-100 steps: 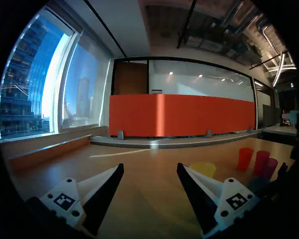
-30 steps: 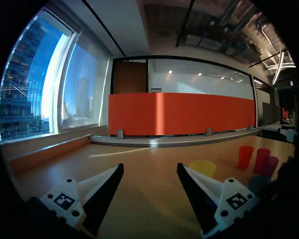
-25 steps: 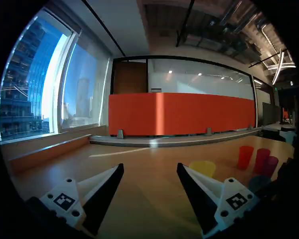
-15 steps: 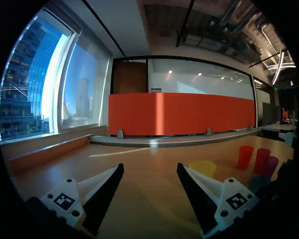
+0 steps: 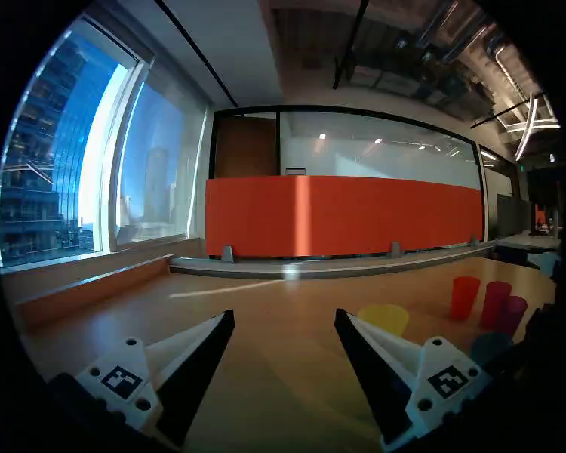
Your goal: Pour water
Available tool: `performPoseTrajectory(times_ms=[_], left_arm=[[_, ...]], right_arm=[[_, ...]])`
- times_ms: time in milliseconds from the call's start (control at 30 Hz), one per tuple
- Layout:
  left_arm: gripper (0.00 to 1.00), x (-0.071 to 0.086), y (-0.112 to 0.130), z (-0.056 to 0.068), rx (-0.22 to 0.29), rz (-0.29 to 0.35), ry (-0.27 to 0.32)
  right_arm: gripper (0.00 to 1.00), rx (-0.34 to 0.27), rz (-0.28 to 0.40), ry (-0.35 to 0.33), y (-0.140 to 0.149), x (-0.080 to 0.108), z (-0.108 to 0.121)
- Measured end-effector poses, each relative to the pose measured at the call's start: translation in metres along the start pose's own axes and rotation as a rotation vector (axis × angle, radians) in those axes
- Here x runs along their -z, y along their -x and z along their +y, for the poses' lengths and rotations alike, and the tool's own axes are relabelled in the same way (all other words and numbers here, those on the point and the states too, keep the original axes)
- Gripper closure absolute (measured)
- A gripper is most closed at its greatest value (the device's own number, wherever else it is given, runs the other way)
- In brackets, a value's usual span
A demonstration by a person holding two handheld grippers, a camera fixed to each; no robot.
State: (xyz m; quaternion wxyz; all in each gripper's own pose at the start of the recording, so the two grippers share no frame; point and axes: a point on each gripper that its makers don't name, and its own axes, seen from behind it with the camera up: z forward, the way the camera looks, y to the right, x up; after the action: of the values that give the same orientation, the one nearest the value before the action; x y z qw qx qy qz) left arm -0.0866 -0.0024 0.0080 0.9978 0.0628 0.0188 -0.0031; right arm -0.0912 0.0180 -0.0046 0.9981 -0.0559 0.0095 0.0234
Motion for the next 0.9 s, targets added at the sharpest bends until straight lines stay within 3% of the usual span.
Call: performPoseTrajectory(times_ms=[900], left_arm=[[0.01, -0.001, 0.0002, 0.0, 0.0, 0.0, 0.0]], right_arm=[[0.01, -0.002, -0.003, 0.0, -0.0004, 0.0001, 0.001]])
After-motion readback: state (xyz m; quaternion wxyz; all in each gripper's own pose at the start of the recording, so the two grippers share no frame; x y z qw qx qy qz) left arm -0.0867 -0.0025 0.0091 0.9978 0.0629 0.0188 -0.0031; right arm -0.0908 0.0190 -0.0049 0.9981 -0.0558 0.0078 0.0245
